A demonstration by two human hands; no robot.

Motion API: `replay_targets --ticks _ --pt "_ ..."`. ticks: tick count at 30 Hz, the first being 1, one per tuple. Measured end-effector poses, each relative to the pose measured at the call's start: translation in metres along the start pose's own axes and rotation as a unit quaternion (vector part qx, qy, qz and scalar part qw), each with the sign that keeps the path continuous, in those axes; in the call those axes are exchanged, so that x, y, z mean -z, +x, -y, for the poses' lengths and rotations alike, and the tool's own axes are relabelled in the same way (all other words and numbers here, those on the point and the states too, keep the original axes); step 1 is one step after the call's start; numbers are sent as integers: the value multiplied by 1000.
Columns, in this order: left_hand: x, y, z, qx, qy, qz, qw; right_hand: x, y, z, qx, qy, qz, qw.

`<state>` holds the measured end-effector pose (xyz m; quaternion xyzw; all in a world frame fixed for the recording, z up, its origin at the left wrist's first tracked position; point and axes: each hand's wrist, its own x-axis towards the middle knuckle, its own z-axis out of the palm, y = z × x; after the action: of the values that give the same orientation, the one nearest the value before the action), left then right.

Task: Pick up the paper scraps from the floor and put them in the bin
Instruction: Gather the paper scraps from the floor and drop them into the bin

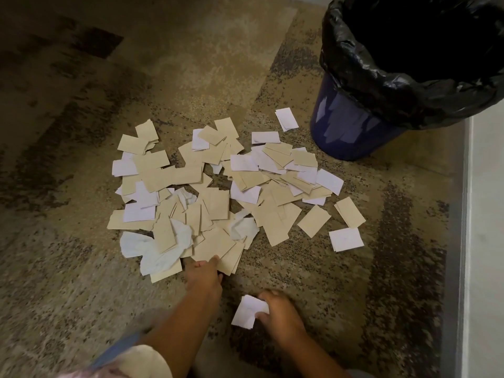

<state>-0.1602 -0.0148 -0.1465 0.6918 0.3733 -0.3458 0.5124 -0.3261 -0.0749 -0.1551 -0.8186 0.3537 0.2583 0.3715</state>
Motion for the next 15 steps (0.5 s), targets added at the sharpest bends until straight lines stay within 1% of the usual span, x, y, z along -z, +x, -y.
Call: replay_targets --ticks 2,4,6,8,9,12,15 --pt "-5 -4 -7 1 -18 -9 1000 0 -5 -4 -12 49 -18 999" --pt "-10 -6 -15 -2 -31 -34 999 3 -8 -6 -36 99 -39 994" --pt "-13 -8 -24 15 -59 -61 996 9 -7 -7 -59 148 -59 985" --pt "-14 -7 -28 39 -77 -68 994 19 -6 -8 -79 204 -81 972" --pt "-15 -8 -28 55 -86 -53 993 25 -5 -7 -88 233 -95 964" --pt "-16 -10 -30 92 -113 26 989 56 -6 -1 -88 299 -143 939" --pt "-23 -13 -32 73 -107 52 990 109 -10 16 -51 364 -208 906"
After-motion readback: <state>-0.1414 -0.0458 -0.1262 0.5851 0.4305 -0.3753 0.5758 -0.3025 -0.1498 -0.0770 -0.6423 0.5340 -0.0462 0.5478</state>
